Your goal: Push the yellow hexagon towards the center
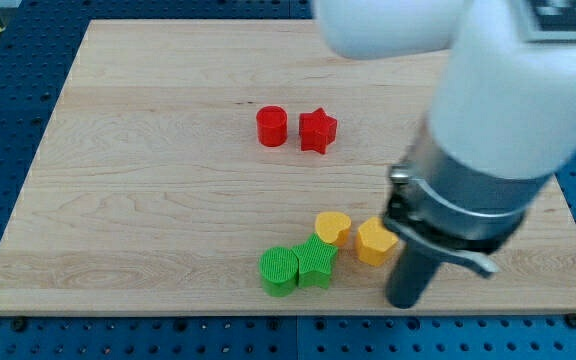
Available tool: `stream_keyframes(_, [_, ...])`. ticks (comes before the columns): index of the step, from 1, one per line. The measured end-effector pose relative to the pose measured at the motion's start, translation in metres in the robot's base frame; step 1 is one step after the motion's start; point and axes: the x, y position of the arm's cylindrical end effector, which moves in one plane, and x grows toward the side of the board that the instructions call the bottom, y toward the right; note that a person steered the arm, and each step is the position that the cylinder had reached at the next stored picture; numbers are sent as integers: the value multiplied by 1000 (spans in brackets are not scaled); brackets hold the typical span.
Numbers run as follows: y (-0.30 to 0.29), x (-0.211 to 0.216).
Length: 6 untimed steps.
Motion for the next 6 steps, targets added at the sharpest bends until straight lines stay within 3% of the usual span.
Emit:
stream_keyframes(2, [-39,-11])
stream_keyframes(5, [-12,-15])
stream_keyframes(6, [-12,-35])
